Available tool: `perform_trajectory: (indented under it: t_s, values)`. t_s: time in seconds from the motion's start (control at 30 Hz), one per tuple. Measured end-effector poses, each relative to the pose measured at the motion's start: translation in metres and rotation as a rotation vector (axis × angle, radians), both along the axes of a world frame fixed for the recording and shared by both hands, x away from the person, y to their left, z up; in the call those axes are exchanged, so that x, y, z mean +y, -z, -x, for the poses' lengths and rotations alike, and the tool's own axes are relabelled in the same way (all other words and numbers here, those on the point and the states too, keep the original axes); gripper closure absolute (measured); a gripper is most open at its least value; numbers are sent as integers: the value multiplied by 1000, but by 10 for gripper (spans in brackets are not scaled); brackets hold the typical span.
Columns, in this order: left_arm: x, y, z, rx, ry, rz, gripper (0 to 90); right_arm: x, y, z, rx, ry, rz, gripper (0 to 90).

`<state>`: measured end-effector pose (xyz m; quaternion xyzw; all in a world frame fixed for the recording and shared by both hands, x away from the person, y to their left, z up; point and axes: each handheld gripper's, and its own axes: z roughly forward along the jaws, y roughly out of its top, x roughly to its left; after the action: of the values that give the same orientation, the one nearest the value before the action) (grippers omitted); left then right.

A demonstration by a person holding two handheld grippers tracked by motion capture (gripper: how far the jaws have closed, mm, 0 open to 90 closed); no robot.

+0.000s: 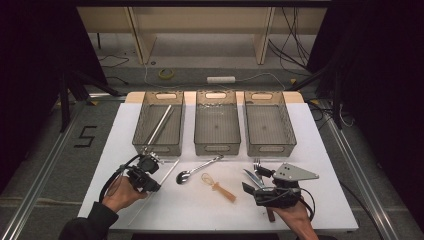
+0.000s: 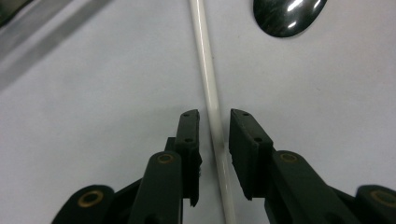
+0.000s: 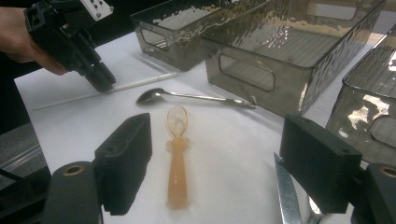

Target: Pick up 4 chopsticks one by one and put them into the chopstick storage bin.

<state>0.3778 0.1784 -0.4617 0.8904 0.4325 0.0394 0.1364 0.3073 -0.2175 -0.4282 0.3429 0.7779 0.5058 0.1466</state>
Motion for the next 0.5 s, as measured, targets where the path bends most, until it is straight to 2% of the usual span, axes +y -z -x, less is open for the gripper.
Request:
perform_trajectory:
  t_s: [0.23,0.5]
  values:
    - [-1,2,-1,2,-2,-16,779,0,0,0,-1,0,0,263]
    - [-4,3,0,-14,-2,-36,806,0,0,0,0,0,5,262]
